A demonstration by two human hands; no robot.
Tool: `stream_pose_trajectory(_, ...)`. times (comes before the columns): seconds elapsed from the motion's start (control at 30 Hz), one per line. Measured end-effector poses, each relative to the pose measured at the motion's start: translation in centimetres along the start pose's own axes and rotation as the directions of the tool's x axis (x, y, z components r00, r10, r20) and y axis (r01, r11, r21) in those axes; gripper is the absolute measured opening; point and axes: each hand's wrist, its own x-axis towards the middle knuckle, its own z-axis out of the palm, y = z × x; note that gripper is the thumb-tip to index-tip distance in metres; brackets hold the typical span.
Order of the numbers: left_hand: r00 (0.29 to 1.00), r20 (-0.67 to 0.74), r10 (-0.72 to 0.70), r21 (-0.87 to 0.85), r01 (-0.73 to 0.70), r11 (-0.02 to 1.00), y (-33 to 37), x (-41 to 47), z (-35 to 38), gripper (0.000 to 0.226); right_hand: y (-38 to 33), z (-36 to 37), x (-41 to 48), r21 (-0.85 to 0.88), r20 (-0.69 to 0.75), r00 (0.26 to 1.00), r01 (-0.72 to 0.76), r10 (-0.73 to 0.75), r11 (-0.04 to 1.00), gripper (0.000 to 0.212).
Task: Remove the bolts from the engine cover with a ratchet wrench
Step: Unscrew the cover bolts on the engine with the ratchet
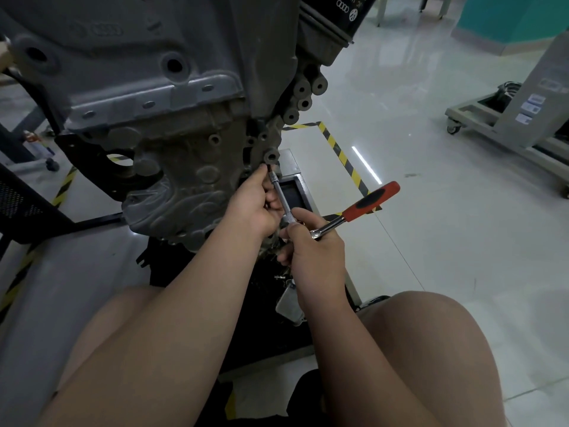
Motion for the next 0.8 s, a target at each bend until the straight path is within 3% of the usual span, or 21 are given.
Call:
stream_pose_trajectory(0.2,0.999,0.031,-0.034,-0.125,0.037,0.992,-0.5,0.0,0.2,0.033,0.0,0.1,-0.2,-0.110,0.029,0.998,0.059,-0.056,0.992,0.027)
stream_pose_trajectory(0.33,0.999,0.039,-0.023,-0.118,0.027,0.993,-0.6,0.0,0.1,0.032,0.0,0.2,-0.2,-0.086,0.022,0.998,0.058,-0.056,0.995,0.027)
stream_pose_trajectory(0.6,0.999,-0.050,0.002,-0.099,-0.007,0.995,-0.6,0.1,0.5,0.032,-0.2,0.4,-0.1,-0.135,-0.010,0.995,0.093,-0.095,0.987,0.037)
stream_pose_trajectory(0.8,0.992,-0.124,-0.013,-0.113,-0.001,0.994,-0.7,0.3,1.2,0.036,-0.8,0.0,0.9,-0.158,-0.069,0.997,0.023,-0.035,0.987,0.023)
